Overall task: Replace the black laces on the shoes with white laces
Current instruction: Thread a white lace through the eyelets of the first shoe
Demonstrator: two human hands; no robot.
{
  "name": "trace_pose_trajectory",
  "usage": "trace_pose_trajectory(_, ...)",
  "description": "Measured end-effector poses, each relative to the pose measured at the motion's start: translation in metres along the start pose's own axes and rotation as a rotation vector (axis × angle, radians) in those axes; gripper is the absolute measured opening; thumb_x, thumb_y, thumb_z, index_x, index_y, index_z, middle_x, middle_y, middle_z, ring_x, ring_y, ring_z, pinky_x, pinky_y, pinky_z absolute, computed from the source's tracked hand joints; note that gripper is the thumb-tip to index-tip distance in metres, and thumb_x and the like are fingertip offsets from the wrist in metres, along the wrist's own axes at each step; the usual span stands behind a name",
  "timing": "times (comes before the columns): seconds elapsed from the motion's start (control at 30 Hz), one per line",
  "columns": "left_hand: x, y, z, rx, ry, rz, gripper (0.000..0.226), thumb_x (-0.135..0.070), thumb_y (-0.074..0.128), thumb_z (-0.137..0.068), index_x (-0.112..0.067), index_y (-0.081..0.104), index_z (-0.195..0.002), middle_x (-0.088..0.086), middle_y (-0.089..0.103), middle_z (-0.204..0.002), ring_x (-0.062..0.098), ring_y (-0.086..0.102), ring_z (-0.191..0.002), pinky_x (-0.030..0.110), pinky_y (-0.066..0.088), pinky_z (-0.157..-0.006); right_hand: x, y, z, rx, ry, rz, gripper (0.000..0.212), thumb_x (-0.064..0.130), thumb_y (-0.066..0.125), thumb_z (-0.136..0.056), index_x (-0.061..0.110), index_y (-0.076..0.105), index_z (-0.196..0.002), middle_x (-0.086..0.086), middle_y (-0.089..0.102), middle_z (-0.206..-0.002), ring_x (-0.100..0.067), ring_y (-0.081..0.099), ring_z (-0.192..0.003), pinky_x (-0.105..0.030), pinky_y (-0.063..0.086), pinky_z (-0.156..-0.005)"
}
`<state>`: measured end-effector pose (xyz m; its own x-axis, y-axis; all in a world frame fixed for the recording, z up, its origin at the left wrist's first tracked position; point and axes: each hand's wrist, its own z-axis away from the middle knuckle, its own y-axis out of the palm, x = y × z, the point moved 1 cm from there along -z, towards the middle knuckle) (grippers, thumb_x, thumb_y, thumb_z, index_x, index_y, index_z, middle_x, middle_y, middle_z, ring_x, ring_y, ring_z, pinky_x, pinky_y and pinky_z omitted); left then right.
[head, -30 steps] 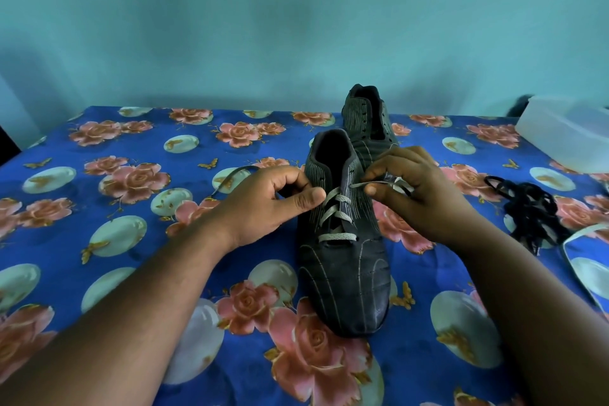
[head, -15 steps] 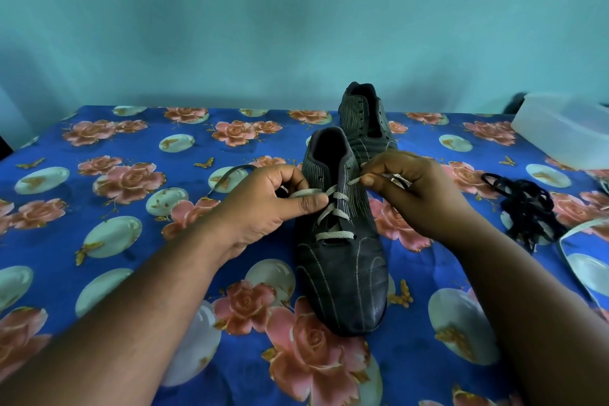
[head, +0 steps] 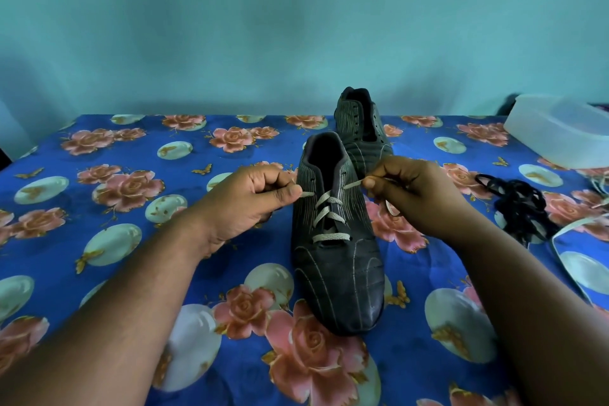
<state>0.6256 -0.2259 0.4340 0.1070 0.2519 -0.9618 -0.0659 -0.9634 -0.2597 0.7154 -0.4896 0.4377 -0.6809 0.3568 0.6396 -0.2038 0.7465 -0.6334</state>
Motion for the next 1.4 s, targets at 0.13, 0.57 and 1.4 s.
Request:
trace_pose_trajectory(0.13, -0.001, 0.001, 0.001, -0.012, -0.041, 0.0, 0.02, -0.024, 0.064, -0.094, -0.007, 0.063, -0.083, -0.011, 0.049, -0.057, 0.003, 0.041, -0.049, 0.016, 0.038, -0.052, 0.0, 0.001, 0.0, 0.016, 0.041, -0.049, 0.012, 0.028, 0.068, -0.095, 0.024, 0.068, -0.084, -0.001, 0.063, -0.07, -0.012, 0.056, -0.054, -0.02, 0.045, -0.054)
trace_pose_trajectory(0.57, -0.001, -0.006, 0.003, 0.004, -0.06, -0.011, 0.048, -0.04, 0.074, -0.083, 0.004, 0.057, -0.085, 0.002, 0.035, -0.072, 0.021, 0.043, -0.062, 0.014, 0.036, -0.05, -0.006, -0.012, 0.0, 0.017, 0.131, -0.027, 0.011, 0.027, 0.072, -0.093, 0.019, 0.076, -0.087, 0.01, 0.064, -0.066, 0.001, 0.05, -0.058, -0.011, 0.04, -0.059)
trace_pose_trajectory(1.4, 0.018, 0.019, -0.019, -0.301, 0.425, -0.52, 0.039, -0.024, 0.055, -0.101, -0.028, 0.061, -0.14, -0.007, 0.056, -0.124, 0.007, 0.059, -0.111, 0.02, 0.048, -0.093, -0.066, -0.021, -0.004, -0.056, 0.528, 0.592, 0.018, 0.044, 0.065, -0.092, 0.035, 0.075, -0.104, 0.001, 0.071, -0.103, -0.031, 0.059, -0.108, -0.044, 0.051, -0.091)
